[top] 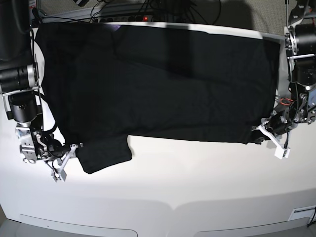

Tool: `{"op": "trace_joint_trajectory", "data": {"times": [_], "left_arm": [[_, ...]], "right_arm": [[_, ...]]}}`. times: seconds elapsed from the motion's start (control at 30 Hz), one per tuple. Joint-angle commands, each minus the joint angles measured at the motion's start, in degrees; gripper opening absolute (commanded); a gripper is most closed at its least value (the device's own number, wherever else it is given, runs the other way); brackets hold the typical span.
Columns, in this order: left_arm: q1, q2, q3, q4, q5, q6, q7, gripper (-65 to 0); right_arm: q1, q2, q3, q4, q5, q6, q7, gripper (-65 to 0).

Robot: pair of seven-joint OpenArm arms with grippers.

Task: Fold the T-shirt properly
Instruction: 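Grasp the sleeve-side edge with both grippers and fold it over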

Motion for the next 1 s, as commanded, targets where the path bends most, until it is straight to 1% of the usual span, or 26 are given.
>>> {"op": "trace_joint_trajectory", "data": {"times": [0.0,0.07,0.17,0.2,0.37,0.47,0.53,0.63,0.7,0.73,0.77,0.8,0.9,0.97], "left_arm": [[-0.8,-0.5,0.1,0.3,1.0,0.5,1.1,-65.0],[-0.8,-0.5,0.1,0.3,1.0,0.5,1.1,-65.0],[-0.8,-0.5,0.1,0.3,1.0,0.5,1.1,-65.0],[-0.8,-0.5,0.1,0.3,1.0,0.5,1.1,-65.0],[-0.8,-0.5,0.1,0.3,1.0,0.5,1.1,-65.0],[-0.8,-0.5,0.1,0.3,1.0,0.5,1.1,-65.0],[-0.8,-0.5,0.1,0.3,1.0,0.5,1.1,-65.0],[-0.8,-0.5,0.1,0.3,0.8,0.5,1.1,-65.0],[-0.8,-0.5,0.1,0.3,0.2,0.5,1.6,-65.0],[-0.8,-0.3,0.1,0.3,-0.7,2.1,2.0,-65.0],[-0.8,-0.2,0.1,0.3,-1.1,4.8,1.8,-65.0],[-0.8,-0.1,0.1,0.3,-1.1,6.2,1.2,-65.0],[-0.8,-0.1,0.1,0.6,-2.2,6.4,1.2,-65.0],[-0.8,-0.1,0.1,1.4,-3.1,6.4,2.6,-65.0]], "right_arm": [[2.0,0.5,0.2,-0.3,0.2,-0.2,0.8,-35.5],[2.1,0.3,0.2,-2.4,0.2,-0.2,1.2,-35.5],[2.1,0.0,0.2,-3.9,0.2,0.8,1.7,-35.6],[2.1,-0.1,0.2,-3.9,0.2,1.4,1.5,-37.2],[2.1,-0.6,0.2,-3.9,0.0,1.5,0.9,-52.0],[2.1,-1.1,0.2,-3.9,-3.4,1.4,0.9,-64.6],[2.1,-1.2,0.2,-3.9,-5.5,1.4,1.8,-65.0],[2.5,-1.0,0.2,-3.9,-5.8,1.4,4.9,-65.0],[3.3,-1.1,0.2,-3.9,-5.8,1.4,5.0,-65.0],[3.8,-1.1,0.2,-3.8,-5.7,1.4,4.9,-65.0],[4.2,-1.1,0.2,-3.8,-5.7,1.5,4.6,-65.0],[4.9,-1.1,0.2,-3.7,-5.7,1.7,4.0,-65.0],[6.2,-1.1,0.2,-1.7,-5.3,7.1,-0.1,-65.0],[6.2,-1.0,0.2,1.2,-3.5,8.7,-3.4,-65.0]]}}
